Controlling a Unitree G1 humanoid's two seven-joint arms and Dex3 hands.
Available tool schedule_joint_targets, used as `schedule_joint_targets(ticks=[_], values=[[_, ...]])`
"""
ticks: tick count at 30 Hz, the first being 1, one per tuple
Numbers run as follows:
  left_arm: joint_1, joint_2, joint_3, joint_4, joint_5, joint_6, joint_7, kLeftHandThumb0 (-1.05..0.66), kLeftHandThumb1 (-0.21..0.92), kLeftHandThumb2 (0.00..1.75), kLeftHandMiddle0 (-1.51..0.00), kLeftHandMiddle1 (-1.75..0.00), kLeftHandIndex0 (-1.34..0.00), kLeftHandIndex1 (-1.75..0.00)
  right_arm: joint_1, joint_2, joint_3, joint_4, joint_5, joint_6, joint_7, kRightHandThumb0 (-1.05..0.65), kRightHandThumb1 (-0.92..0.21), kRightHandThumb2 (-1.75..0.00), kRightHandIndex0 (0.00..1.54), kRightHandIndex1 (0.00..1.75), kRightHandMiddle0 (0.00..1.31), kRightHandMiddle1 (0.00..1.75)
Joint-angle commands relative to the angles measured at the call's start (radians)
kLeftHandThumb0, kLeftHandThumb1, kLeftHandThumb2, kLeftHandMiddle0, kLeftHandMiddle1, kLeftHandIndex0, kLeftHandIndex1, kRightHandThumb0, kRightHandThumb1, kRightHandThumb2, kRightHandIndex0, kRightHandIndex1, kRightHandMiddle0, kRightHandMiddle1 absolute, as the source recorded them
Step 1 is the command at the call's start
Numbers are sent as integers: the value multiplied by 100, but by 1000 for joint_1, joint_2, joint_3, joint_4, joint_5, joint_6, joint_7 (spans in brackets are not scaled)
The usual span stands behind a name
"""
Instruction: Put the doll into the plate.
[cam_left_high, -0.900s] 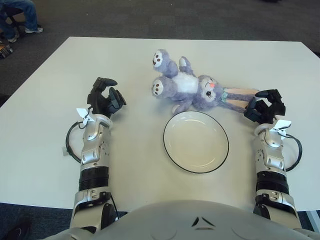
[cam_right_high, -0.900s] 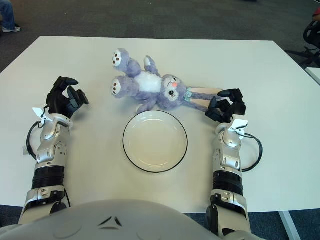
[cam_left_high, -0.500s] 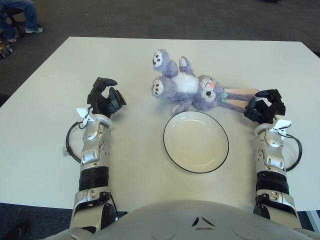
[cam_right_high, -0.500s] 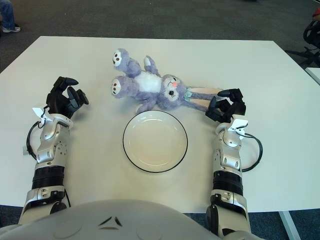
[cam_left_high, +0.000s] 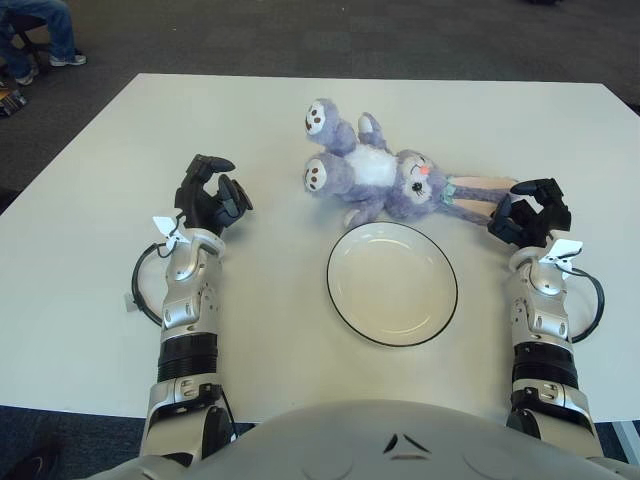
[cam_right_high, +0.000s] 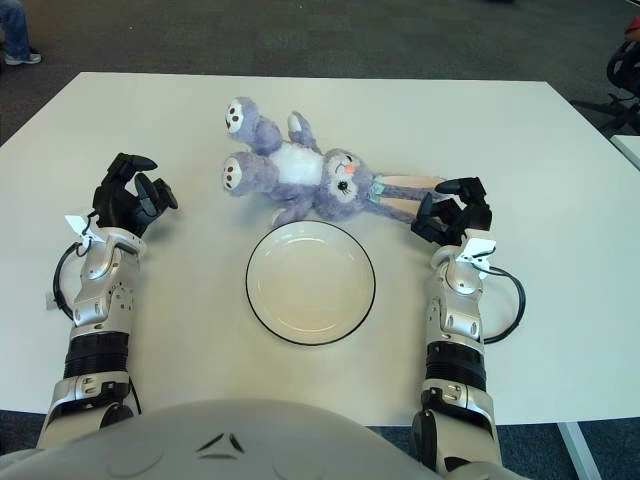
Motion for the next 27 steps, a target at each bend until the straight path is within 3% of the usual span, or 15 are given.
schedule_joint_targets(ticks=[1, 17, 27], values=[[-15, 1, -2, 8, -1, 2, -6, -44, 43, 117, -109, -175, -52, -175, -5, -1, -9, 11, 7, 2, -2, -1, -28, -133, 68, 164, 41, 175], [-27, -19, -24, 29, 17, -10, 3, -44, 44, 115, -108, -175, -51, -175, -32, -30, 19, -127, -6, 45, 34, -1, -25, -138, 69, 169, 42, 175], [-30, -29, -39, 41, 35, -16, 2, -44, 45, 115, -109, -175, -50, -175, -57, -114, 57, -138, -21, 53, 148, -1, -31, -126, 69, 156, 40, 175]])
